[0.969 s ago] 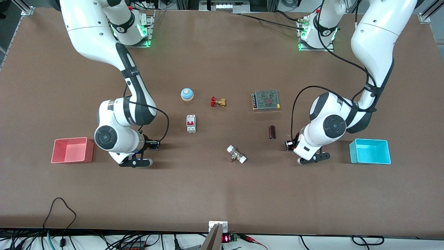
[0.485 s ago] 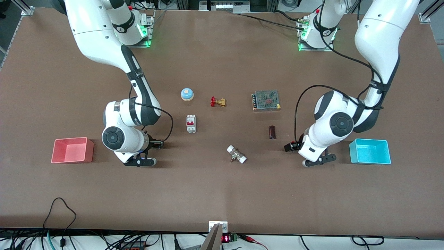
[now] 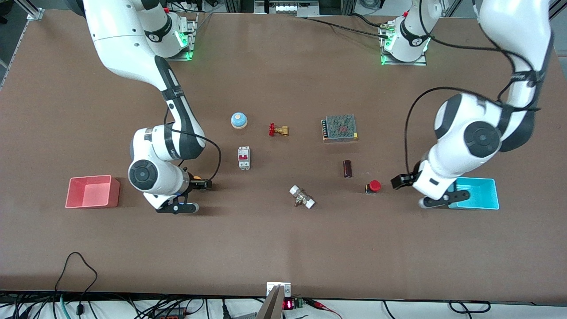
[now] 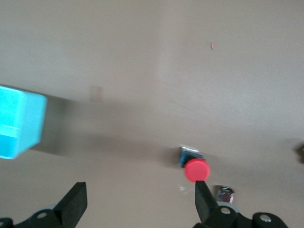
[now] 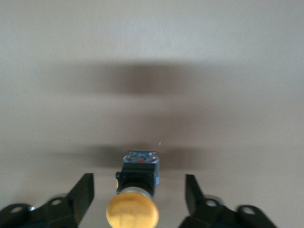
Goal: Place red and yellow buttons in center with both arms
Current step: 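Lower the red button onto the table with the left gripper and release, then set the yellow button down with the right gripper while the left gripper withdraws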
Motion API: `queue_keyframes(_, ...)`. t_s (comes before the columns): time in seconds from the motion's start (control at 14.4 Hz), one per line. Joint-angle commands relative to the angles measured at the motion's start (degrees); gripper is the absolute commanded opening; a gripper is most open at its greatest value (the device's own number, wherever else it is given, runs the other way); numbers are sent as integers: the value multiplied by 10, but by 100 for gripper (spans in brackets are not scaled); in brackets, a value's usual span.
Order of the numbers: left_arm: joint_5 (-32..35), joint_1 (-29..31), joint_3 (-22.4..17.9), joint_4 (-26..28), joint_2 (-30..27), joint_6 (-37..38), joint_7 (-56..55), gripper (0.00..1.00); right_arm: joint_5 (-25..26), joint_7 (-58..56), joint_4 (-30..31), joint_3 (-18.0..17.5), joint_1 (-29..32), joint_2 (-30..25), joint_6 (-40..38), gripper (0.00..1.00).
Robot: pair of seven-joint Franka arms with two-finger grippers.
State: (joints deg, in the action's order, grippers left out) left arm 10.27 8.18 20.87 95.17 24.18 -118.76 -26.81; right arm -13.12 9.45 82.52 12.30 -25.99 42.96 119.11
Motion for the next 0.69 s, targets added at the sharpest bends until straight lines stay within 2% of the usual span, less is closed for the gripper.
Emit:
queue_keyframes(0.0, -6, 18, 3, 12, -47, 32, 53, 100, -7, 3, 9, 17, -3, -54, -12, 100)
queue_keyframes(0.14, -10, 31, 4, 12, -64, 38, 73, 100, -6, 2, 9, 36, -6, -80, -18, 100)
queue_keyframes(0.62, -10, 45, 5, 4, -104, 60, 102, 100, -6, -4, 8, 99, -1, -183, -143, 100)
